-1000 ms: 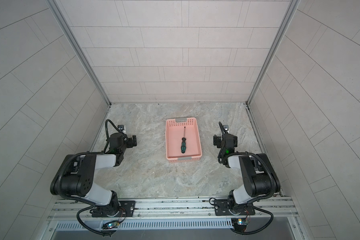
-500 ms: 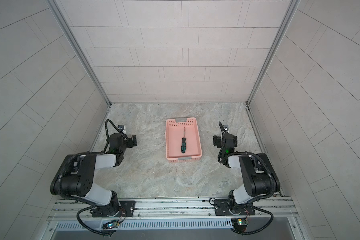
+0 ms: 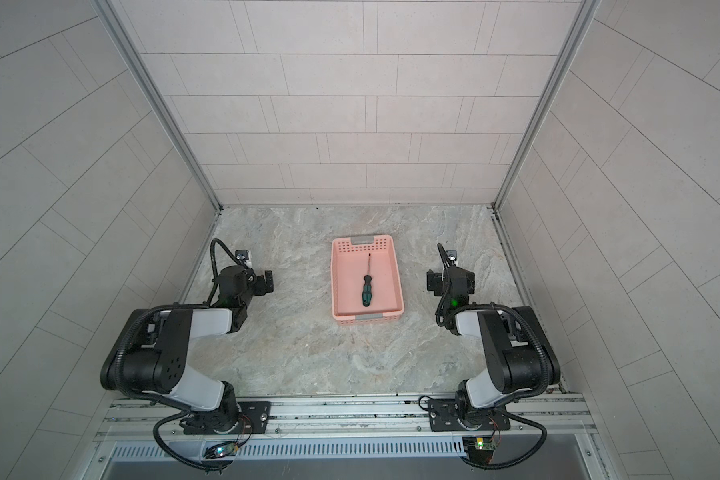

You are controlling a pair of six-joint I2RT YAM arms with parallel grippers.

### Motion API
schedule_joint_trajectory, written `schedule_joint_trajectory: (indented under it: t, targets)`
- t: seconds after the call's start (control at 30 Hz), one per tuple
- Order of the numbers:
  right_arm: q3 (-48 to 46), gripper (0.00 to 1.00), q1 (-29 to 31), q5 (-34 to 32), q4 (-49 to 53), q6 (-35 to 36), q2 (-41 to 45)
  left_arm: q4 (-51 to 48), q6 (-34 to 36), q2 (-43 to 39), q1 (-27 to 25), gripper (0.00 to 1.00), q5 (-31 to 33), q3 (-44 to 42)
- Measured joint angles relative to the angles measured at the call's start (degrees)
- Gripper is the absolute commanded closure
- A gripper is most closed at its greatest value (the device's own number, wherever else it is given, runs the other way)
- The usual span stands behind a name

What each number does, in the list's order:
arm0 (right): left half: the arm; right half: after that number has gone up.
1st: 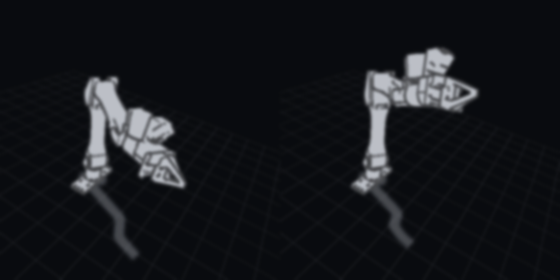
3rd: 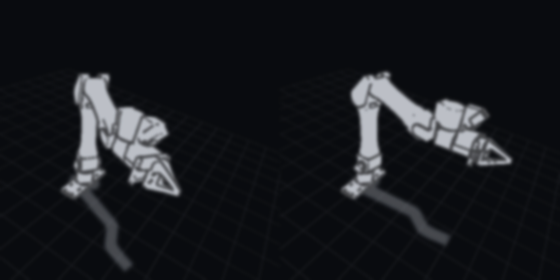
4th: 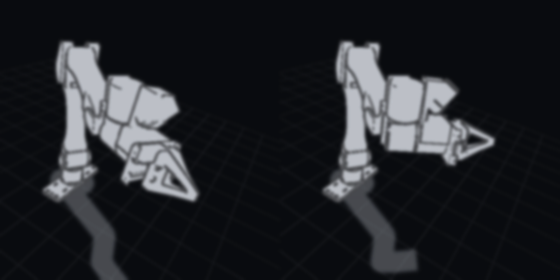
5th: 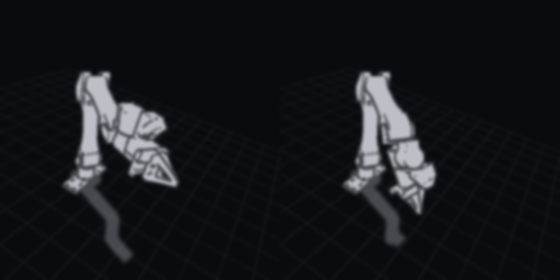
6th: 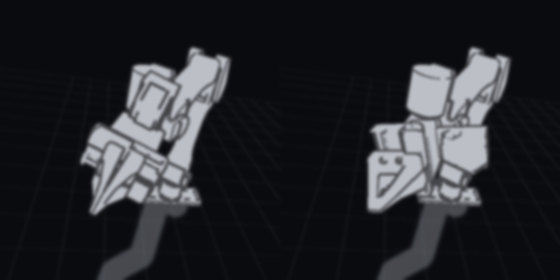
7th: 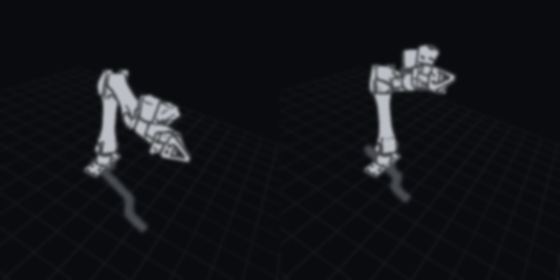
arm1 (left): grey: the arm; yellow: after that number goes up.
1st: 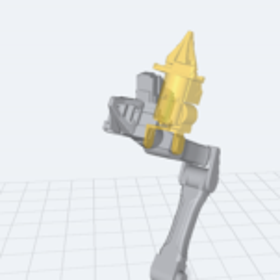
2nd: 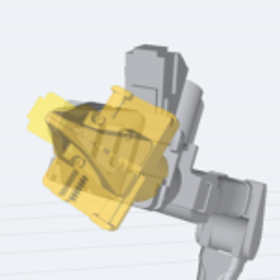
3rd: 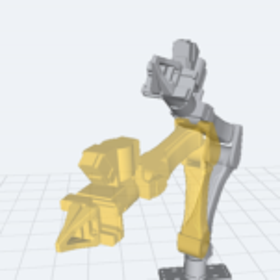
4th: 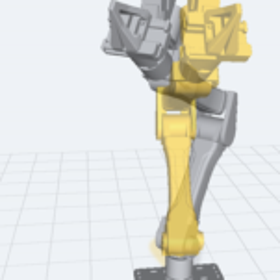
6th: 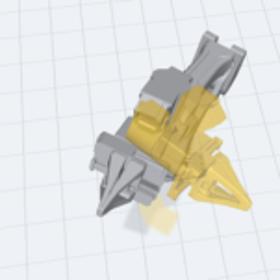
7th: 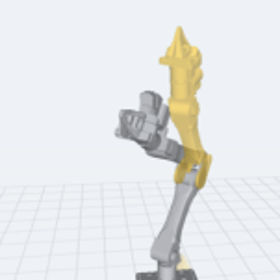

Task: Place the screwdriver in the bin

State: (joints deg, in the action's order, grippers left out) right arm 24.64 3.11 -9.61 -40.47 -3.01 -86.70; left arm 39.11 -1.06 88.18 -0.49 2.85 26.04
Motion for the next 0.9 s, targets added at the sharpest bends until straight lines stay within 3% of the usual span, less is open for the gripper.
schedule_joint_trajectory:
  t: [0.47, 0.7, 0.9]
  targets:
    - [-0.17, 0.00, 0.13, -0.28, -0.44, 0.02, 0.02, 0.02, 0.00, 0.00, -0.02, 0.00, -0.02, 0.00]
    - [-7.06, 0.00, 0.24, -0.31, -6.45, 0.20, 2.78, 0.00, 0.00, 0.00, -0.02, 0.00, 0.00, 0.00]
    - [-1.75, 0.00, 0.26, -1.11, -4.48, 0.15, 1.22, 0.00, 0.00, 0.00, 0.00, 0.00, 0.00, 0.00]
